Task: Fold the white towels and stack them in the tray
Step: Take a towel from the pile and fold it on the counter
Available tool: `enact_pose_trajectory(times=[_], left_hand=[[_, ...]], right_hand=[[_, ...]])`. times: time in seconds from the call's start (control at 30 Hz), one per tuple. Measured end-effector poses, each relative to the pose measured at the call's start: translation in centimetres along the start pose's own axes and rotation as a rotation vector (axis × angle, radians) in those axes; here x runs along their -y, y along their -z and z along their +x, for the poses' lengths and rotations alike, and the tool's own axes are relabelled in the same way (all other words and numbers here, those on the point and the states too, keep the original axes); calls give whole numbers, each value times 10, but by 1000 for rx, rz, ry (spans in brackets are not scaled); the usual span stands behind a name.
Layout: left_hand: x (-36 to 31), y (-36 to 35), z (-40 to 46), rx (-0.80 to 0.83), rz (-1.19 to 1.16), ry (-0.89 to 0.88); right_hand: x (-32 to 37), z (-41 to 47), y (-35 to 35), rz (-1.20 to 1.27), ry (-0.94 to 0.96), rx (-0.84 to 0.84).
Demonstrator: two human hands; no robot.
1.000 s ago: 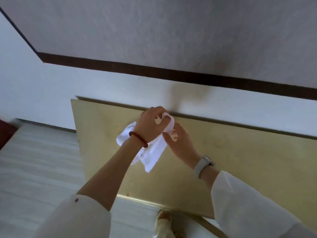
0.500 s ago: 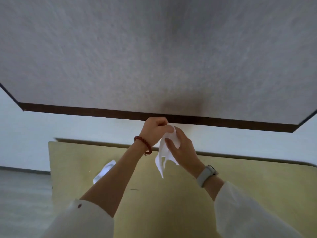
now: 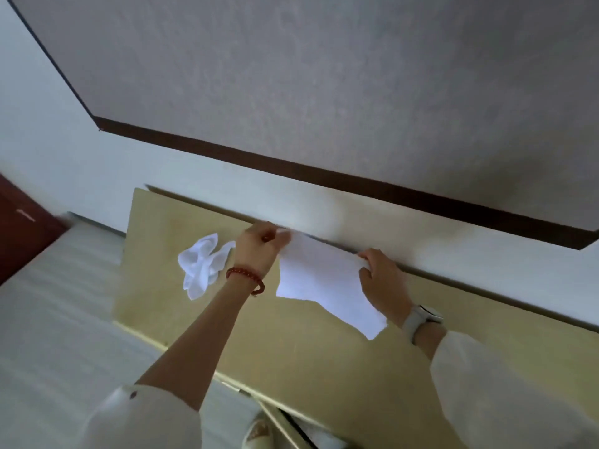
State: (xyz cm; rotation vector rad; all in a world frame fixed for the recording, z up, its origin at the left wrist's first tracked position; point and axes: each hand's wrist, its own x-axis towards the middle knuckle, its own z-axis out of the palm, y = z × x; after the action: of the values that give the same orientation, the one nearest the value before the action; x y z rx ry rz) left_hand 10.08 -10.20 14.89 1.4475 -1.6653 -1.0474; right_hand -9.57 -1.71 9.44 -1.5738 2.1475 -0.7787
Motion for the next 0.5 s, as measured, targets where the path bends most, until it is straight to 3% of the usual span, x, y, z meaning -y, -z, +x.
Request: enact_pose_trajectory(times=[0.1, 0.23, 0.37, 0.5], left_hand=[[20, 3, -17, -153, 62, 93], [30, 28, -24, -338, -46, 123], [34, 57, -37, -357, -113, 49], [72, 66, -59, -254, -42, 41]], right_hand=[[-14, 2, -3, -106, 26, 21], [0, 21, 2, -144, 142, -128], [20, 30, 12, -59, 306, -272], [8, 13, 3, -44, 378, -169]])
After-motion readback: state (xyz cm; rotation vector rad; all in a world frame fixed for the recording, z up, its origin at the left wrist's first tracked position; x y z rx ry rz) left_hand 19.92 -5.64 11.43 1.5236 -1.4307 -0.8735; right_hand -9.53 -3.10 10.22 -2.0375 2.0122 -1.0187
